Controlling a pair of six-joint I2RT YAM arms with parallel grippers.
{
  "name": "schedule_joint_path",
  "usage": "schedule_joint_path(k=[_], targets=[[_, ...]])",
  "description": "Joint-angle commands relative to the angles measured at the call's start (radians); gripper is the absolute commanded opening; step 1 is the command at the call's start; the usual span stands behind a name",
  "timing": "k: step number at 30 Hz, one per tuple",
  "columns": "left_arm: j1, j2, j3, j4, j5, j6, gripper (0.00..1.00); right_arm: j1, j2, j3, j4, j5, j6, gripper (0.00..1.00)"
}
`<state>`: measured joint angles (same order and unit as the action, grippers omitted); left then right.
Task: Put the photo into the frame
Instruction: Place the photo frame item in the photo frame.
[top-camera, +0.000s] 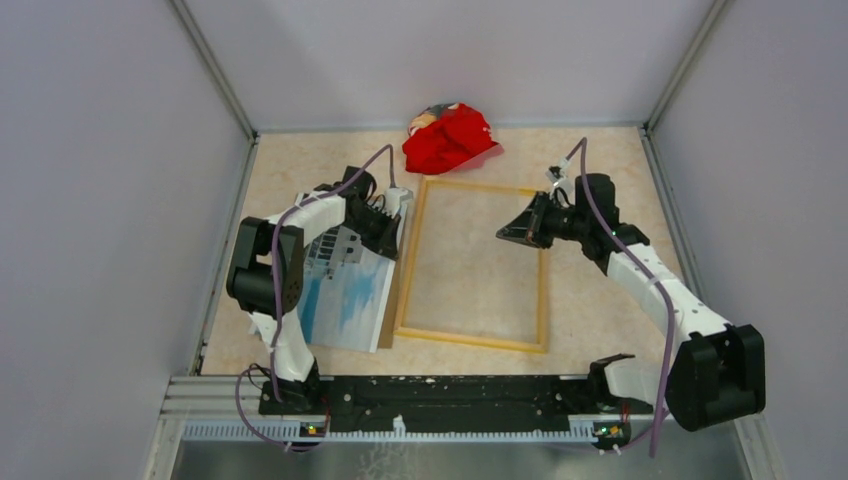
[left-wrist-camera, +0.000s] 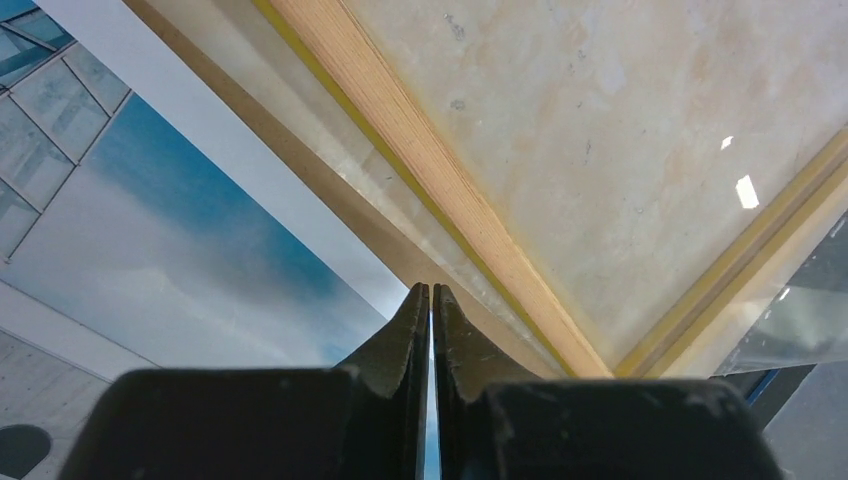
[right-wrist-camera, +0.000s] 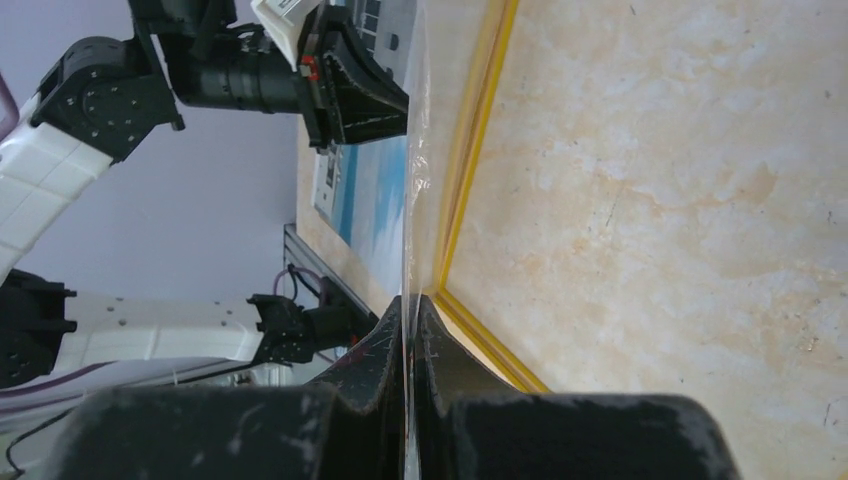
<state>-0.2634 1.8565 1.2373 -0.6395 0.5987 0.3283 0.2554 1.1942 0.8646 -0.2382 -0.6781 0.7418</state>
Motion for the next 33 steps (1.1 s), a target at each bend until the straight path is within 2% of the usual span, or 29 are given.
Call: schedule_joint_path(k=[1, 28, 33], targets=[[-0.004, -0.038, -0.004, 0.015, 0.043, -0.015, 0.10, 0.004, 0.021, -0.019, 0.076, 0.006, -0.012, 0.00], [-0.028, 0.026, -0.006, 0.029, 0.073, -0.027, 0.09, -0.018, -0.012, -0.085, 0.164, -0.041, 0.015, 0.00], [-0.028, 0.036, 0.000, 0.020, 0.092, -0.029, 0.12, -0.018, -0.018, -0.084, 0.146, -0.035, 0.000, 0.00]])
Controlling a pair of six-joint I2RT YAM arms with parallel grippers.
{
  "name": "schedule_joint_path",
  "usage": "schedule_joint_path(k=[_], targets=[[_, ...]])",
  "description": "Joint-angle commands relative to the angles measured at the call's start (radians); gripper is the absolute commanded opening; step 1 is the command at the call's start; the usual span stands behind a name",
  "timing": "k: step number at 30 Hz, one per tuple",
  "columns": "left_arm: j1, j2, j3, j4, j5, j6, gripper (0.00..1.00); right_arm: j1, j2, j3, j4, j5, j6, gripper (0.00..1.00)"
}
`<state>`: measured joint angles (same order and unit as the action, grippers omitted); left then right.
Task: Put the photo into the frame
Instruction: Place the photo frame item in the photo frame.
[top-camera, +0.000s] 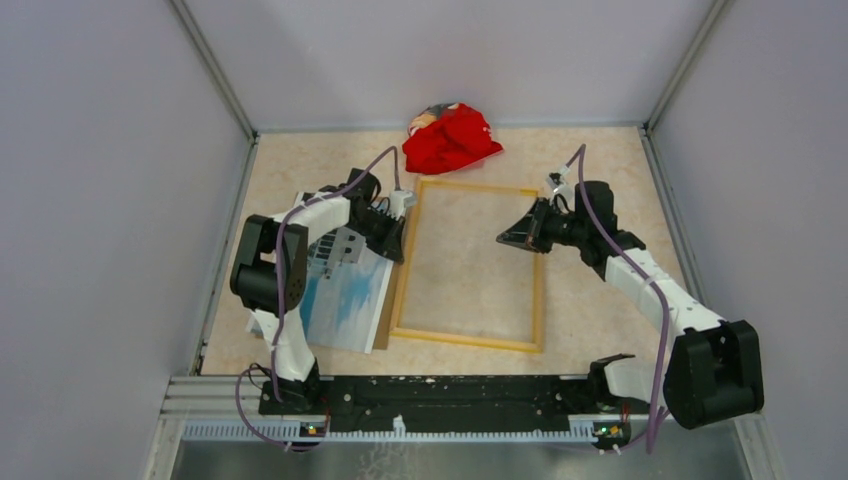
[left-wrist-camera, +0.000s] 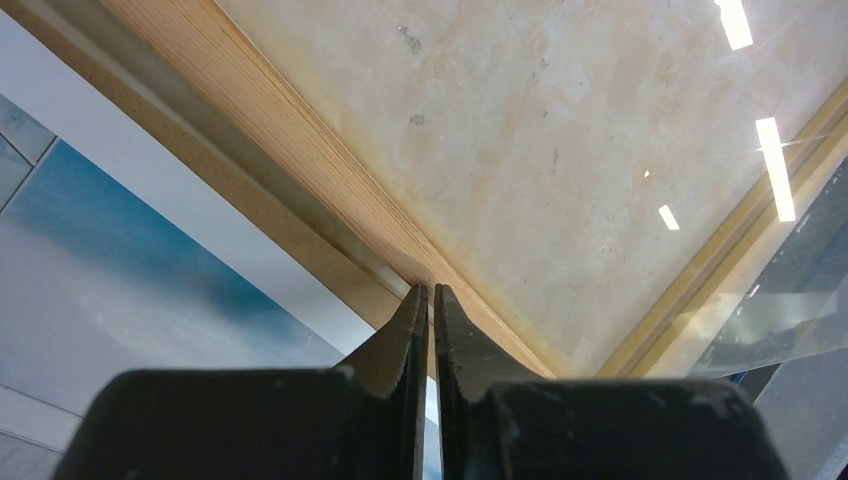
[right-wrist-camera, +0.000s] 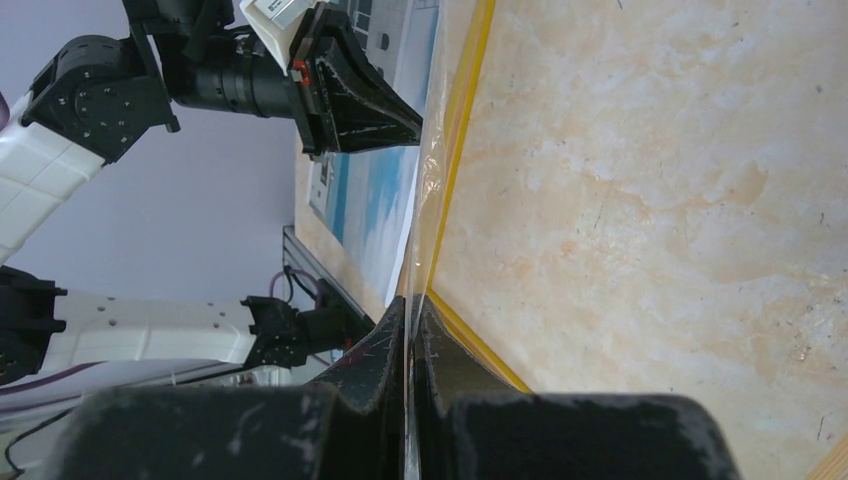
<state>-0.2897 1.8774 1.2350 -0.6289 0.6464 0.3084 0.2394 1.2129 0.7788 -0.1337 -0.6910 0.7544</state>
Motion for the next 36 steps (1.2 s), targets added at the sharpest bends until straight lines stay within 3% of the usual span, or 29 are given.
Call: schedule_joint_path(k=[1, 7, 20, 36], targets=[[-0.002, 0.015, 0.003, 0.007, 0.047, -0.007, 0.13, -0.002, -0.037, 0.000, 0.039, -0.021, -0.014, 0.00], [-0.002, 0.020, 0.004, 0.008, 0.058, -0.009, 0.15, -0.002, -0.036, -0.001, 0.039, -0.020, -0.017, 0.00], [-0.003, 0.046, -0.009, 0.023, 0.062, -0.009, 0.04, 0.030, -0.028, 0.037, 0.044, -0.021, 0.005, 0.00], [-0.004, 0.048, -0.009, 0.024, 0.054, -0.006, 0.01, 0.051, 0.007, 0.050, 0.058, -0.016, 0.013, 0.00]])
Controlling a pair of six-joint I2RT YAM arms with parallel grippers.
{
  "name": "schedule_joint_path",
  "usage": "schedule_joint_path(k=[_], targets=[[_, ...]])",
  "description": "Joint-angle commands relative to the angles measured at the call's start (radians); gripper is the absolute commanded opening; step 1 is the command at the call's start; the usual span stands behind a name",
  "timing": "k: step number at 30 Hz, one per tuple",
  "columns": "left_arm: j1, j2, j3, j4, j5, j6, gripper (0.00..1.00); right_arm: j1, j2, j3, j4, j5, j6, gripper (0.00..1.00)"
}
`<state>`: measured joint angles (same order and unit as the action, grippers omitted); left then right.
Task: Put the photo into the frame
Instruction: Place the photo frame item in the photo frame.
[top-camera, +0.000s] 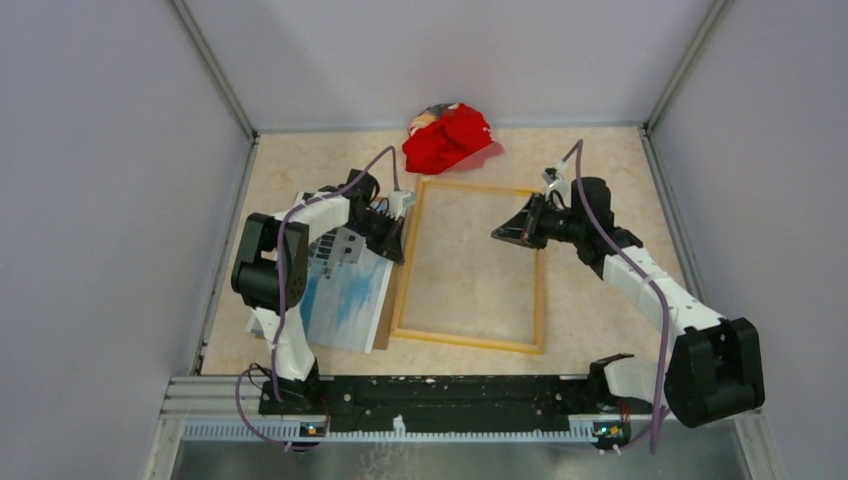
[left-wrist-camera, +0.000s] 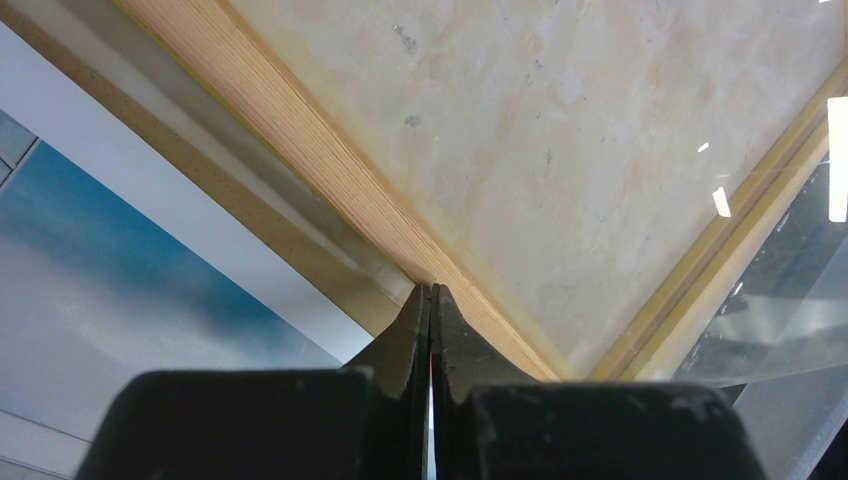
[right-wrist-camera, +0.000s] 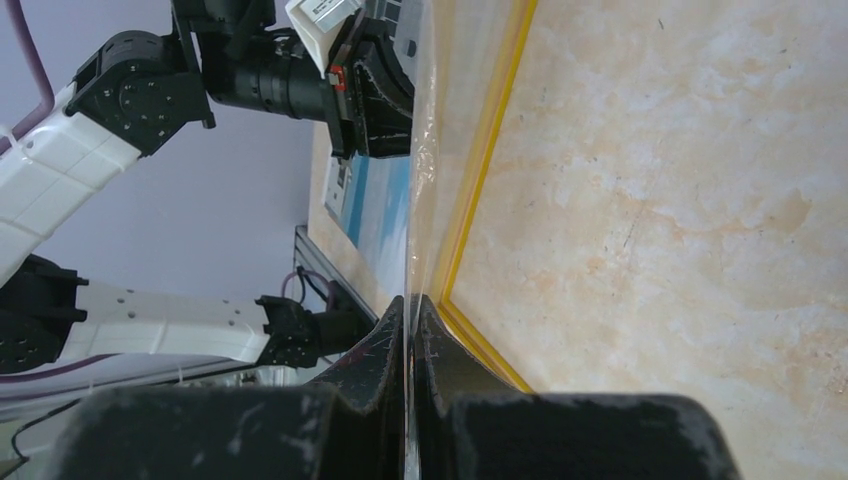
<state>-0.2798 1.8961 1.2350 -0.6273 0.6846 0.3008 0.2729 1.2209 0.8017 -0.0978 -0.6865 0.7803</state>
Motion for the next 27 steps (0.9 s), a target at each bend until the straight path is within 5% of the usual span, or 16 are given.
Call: schedule_joint_path(k=[1, 27], targets=[[-0.015, 0.030, -0.007, 0.022, 0.016, 0.002, 0.01, 0.017, -0.006, 0.021, 0.023, -0.019, -0.014, 0.00], [-0.022, 0.021, -0.006, 0.018, 0.000, 0.011, 0.00, -0.047, -0.009, -0.066, -0.126, 0.087, -0.106, 0.00]])
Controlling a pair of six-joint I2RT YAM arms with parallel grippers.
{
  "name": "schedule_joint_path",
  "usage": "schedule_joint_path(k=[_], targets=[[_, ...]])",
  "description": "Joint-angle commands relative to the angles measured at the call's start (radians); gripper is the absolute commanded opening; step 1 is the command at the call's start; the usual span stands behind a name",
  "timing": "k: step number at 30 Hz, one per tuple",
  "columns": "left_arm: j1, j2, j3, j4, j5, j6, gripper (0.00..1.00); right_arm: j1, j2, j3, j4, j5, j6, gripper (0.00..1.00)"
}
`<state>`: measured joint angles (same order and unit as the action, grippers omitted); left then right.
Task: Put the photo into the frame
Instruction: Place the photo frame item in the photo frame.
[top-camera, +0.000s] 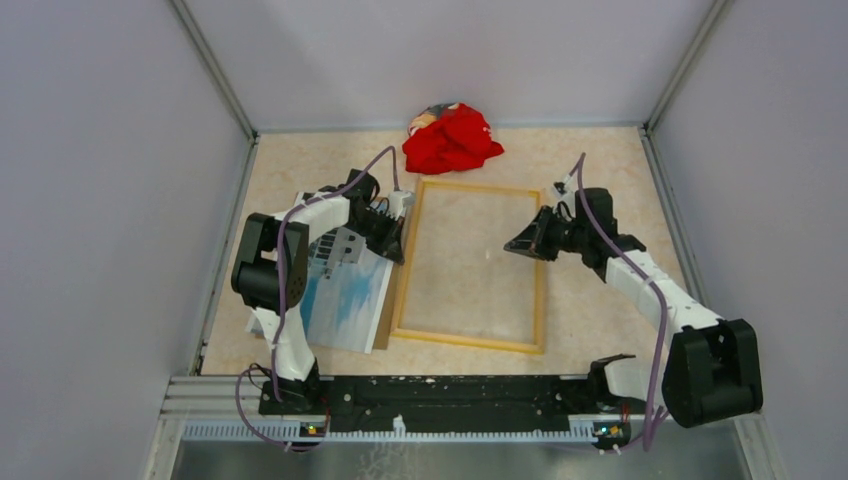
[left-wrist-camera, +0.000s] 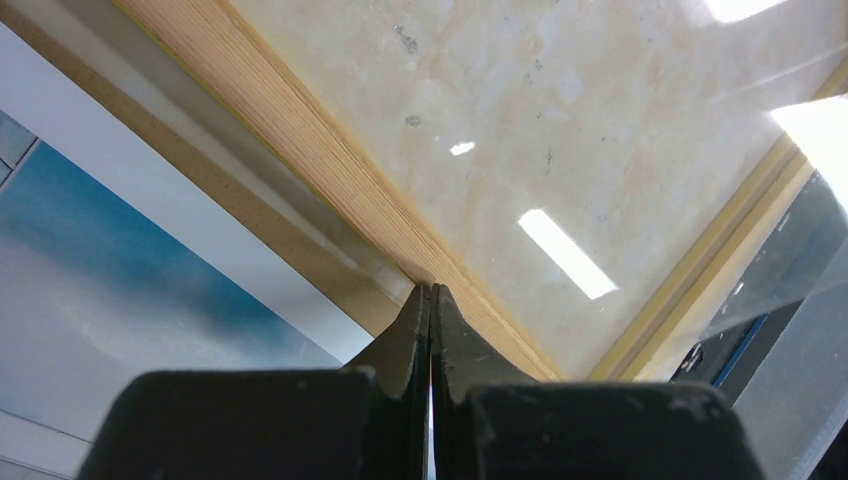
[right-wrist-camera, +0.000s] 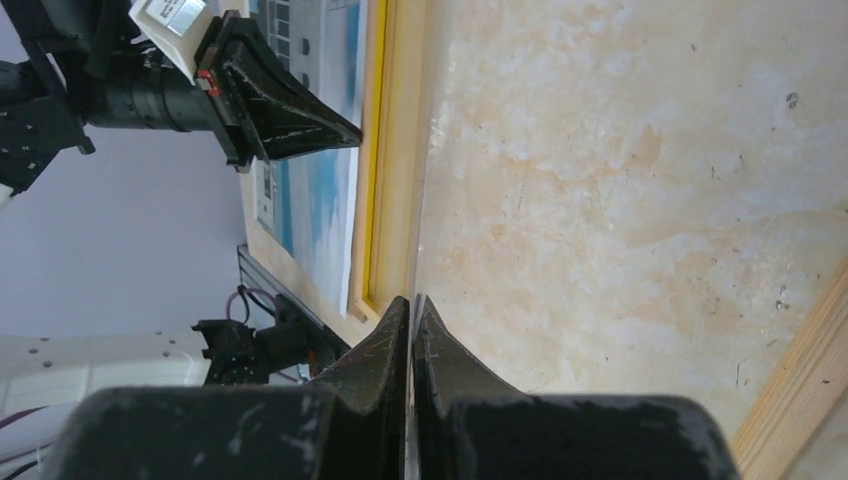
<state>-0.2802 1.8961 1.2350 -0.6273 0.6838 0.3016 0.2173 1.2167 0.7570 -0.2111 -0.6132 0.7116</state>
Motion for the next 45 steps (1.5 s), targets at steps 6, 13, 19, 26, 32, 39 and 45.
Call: schedule_joint_path(k=[6, 13, 19, 26, 32, 39, 45], targets=[[-0.027, 0.018, -0.006, 0.016, -0.001, 0.009, 0.00, 0.008, 0.020, -0.052, 0.043, -0.003, -0.028, 0.00], [-0.031, 0.020, -0.004, 0.012, -0.004, 0.012, 0.00, 0.009, 0.044, -0.065, 0.083, -0.016, -0.019, 0.00], [-0.033, 0.023, 0.000, 0.011, -0.005, 0.013, 0.00, 0.008, 0.066, -0.055, 0.057, -0.006, -0.044, 0.10], [-0.033, 0.015, -0.002, 0.010, -0.008, 0.016, 0.00, 0.008, 0.081, -0.040, 0.012, 0.027, -0.083, 0.45], [-0.033, 0.012, -0.002, 0.011, -0.007, 0.016, 0.00, 0.011, 0.081, -0.041, 0.002, 0.055, -0.080, 0.52], [-0.033, 0.011, -0.002, 0.012, -0.009, 0.016, 0.00, 0.011, 0.045, 0.042, -0.178, 0.209, -0.164, 0.96], [-0.033, 0.009, -0.003, 0.011, -0.009, 0.019, 0.00, 0.011, 0.055, 0.052, -0.205, 0.237, -0.181, 0.98]])
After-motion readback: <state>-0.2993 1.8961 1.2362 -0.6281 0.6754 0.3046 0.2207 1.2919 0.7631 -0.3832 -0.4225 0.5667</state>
